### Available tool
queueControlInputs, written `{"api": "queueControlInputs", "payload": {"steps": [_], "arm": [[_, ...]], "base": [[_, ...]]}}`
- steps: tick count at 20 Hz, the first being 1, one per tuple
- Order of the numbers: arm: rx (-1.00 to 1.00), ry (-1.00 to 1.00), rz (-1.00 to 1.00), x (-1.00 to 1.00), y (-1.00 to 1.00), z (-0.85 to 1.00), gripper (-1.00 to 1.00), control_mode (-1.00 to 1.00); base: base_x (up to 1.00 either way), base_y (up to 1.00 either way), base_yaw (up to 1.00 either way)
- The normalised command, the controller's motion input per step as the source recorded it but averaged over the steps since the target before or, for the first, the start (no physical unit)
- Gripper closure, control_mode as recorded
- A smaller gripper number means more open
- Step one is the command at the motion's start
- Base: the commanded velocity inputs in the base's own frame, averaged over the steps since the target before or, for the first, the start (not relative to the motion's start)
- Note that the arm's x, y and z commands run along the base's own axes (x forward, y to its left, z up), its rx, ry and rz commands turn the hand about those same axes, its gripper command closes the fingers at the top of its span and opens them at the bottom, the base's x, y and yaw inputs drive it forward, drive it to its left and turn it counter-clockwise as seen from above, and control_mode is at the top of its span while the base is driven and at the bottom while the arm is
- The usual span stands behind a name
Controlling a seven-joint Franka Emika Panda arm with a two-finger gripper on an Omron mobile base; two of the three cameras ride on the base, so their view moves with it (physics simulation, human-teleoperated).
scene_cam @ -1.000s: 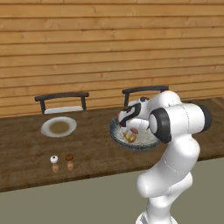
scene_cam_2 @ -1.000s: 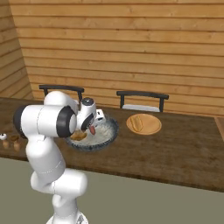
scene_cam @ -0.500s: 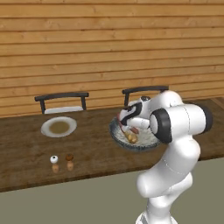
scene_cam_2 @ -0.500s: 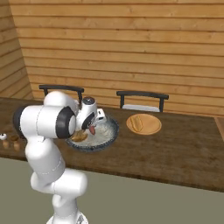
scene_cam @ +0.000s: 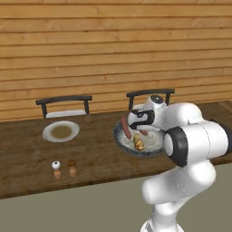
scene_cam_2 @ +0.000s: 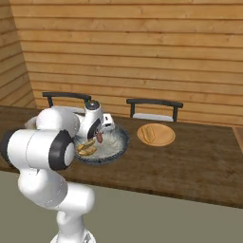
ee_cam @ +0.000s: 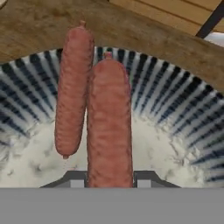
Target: Place one bun and one sausage from the bowl on each plate.
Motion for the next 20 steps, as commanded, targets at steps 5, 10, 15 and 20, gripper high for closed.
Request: {"api": "queueControlInputs", "payload": {"steps": [5, 10, 15, 20], "arm": [[-0.03, 0.23, -0.05, 0.0, -0.71, 0.85, 1.0, -1.0], [0.0, 0.17, -0.01, 0.03, -1.0, 0.66, 1.0, -1.0], [-0.01, 0.13, 0.0, 0.42, -1.0, 0.28, 1.0, -1.0], [-0.01, 0.06, 0.0, 0.9, -1.0, -0.02, 1.0, -1.0]], "base": [[0.0, 0.0, 0.0], [0.0, 0.0, 0.0], [0.0, 0.0, 0.0], [0.0, 0.0, 0.0]]}}
